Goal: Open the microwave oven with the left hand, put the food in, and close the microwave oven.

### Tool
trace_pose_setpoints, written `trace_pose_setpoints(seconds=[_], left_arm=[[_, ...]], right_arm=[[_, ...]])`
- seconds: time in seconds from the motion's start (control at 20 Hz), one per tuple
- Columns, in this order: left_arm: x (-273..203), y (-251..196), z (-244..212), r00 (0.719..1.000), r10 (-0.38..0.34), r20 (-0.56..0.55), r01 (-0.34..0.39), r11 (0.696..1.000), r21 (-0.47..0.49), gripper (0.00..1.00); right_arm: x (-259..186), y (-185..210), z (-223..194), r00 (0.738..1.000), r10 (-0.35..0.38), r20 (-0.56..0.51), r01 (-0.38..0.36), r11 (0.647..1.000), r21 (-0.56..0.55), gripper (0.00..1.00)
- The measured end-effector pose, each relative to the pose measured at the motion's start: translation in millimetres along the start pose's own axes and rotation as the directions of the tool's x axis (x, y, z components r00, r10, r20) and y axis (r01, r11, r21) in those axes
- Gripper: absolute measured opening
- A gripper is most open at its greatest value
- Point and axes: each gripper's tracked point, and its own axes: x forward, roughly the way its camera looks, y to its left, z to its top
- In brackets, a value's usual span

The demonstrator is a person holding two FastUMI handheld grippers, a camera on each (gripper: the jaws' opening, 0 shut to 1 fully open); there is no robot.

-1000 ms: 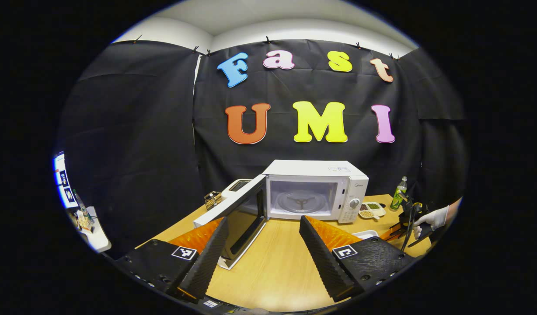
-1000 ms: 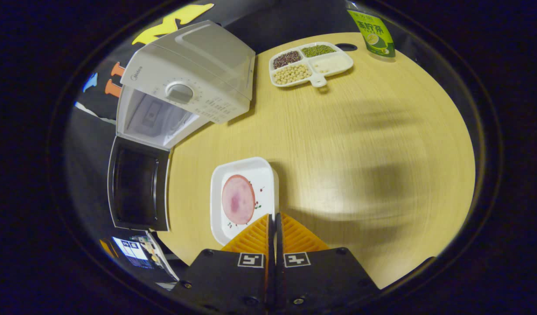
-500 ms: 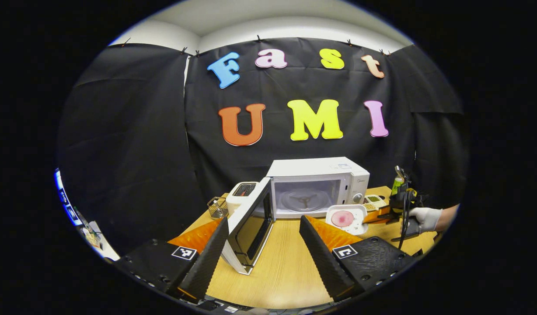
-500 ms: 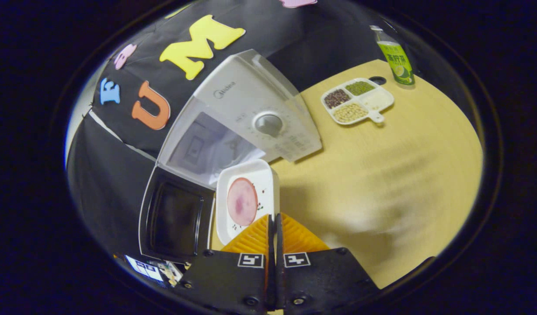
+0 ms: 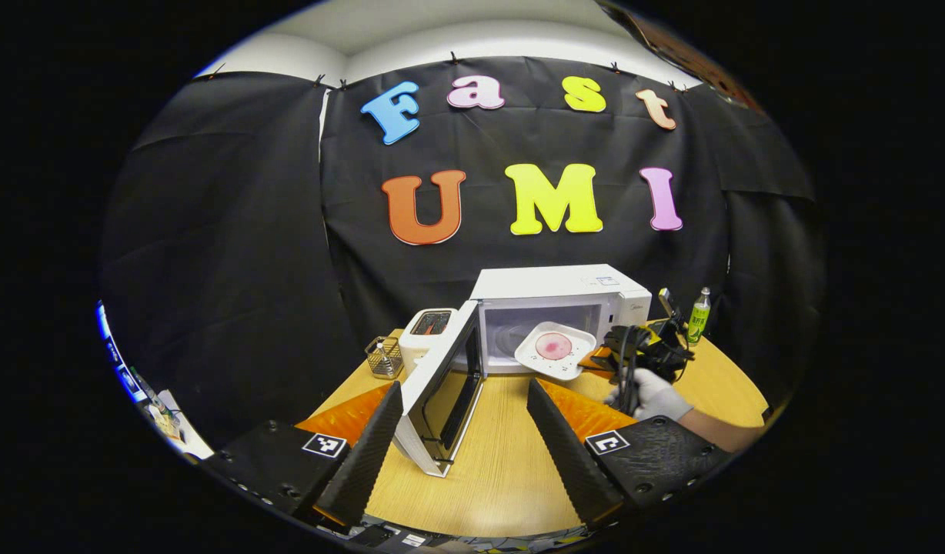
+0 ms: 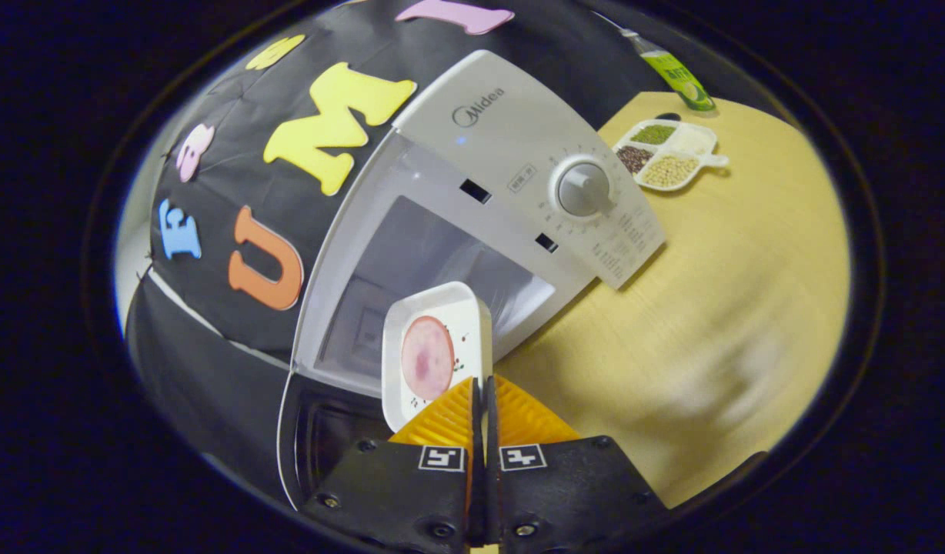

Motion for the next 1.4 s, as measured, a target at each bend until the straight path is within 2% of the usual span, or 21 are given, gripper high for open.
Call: trace_pose_setpoints(seconds=[0.1, 0.2, 0.4, 0.45, 0.55, 0.65, 0.7, 0.8, 0.9, 1.05, 1.15, 1.2, 1.25, 1.35, 1.4], left_arm=[[2, 5, 1, 1.0, 0.012, -0.004, -0.012, 1.0, -0.005, 0.96], [3, 10, -5, 1.0, 0.024, -0.014, -0.023, 1.0, 0.018, 0.96], [5, 20, -11, 0.999, 0.036, -0.024, -0.035, 0.998, 0.043, 0.96], [6, 22, -14, 0.999, 0.037, -0.026, -0.036, 0.999, 0.041, 0.96], [9, 23, -18, 0.999, 0.035, -0.037, -0.034, 0.999, 0.03, 0.96], [12, 24, -23, 0.998, 0.036, -0.046, -0.035, 0.999, 0.03, 0.96], [13, 23, -25, 0.998, 0.037, -0.051, -0.035, 0.999, 0.032, 0.97], [13, 24, -28, 0.998, 0.037, -0.056, -0.034, 0.999, 0.039, 0.97], [13, 21, -29, 0.998, 0.025, -0.059, -0.023, 0.999, 0.029, 0.97], [16, 22, -28, 0.998, 0.022, -0.052, -0.021, 1.0, 0.015, 0.97], [18, 21, -29, 0.998, 0.019, -0.054, -0.018, 1.0, 0.013, 0.97], [19, 21, -28, 0.998, 0.019, -0.052, -0.019, 1.0, 0.014, 0.97], [19, 22, -27, 0.999, 0.016, -0.048, -0.015, 1.0, 0.011, 0.97], [22, 19, -18, 0.999, 0.006, -0.035, -0.006, 1.0, 0.004, 0.97], [22, 18, -13, 1.0, -0.001, -0.027, 0.001, 1.0, 0.003, 0.97]], right_arm=[[25, 3, -6, 0.999, -0.024, 0.043, 0.019, 0.994, 0.111, 0.0], [47, 10, -11, 0.997, -0.031, 0.068, 0.018, 0.982, 0.188, 0.04], [77, 22, -3, 0.988, -0.052, 0.148, 0.013, 0.968, 0.25, 0.04], [85, 23, 3, 0.985, -0.052, 0.164, 0.007, 0.965, 0.263, 0.0], [99, 23, 8, 0.98, -0.061, 0.189, 0.008, 0.962, 0.272, 0.04], [108, 17, 9, 0.977, -0.085, 0.198, 0.029, 0.963, 0.269, 0.0], [113, 17, 9, 0.976, -0.09, 0.198, 0.032, 0.959, 0.28, 0.04], [120, 17, 11, 0.973, -0.098, 0.207, 0.039, 0.961, 0.274, 0.04], [125, 20, 13, 0.973, -0.086, 0.216, 0.026, 0.964, 0.265, 0.04], [126, 21, 16, 0.971, -0.073, 0.226, 0.01, 0.962, 0.271, 0.1], [116, 29, 25, 0.969, -0.018, 0.248, -0.047, 0.966, 0.253, 0.12], [113, 38, 24, 0.964, 0.02, 0.264, -0.087, 0.966, 0.244, 0.05], [106, 45, 25, 0.962, 0.049, 0.269, -0.112, 0.968, 0.226, 0.3], [92, 48, 22, 0.962, 0.05, 0.269, -0.094, 0.983, 0.155, 0.85], [83, 50, 22, 0.963, 0.046, 0.264, -0.079, 0.99, 0.115, 0.89]])
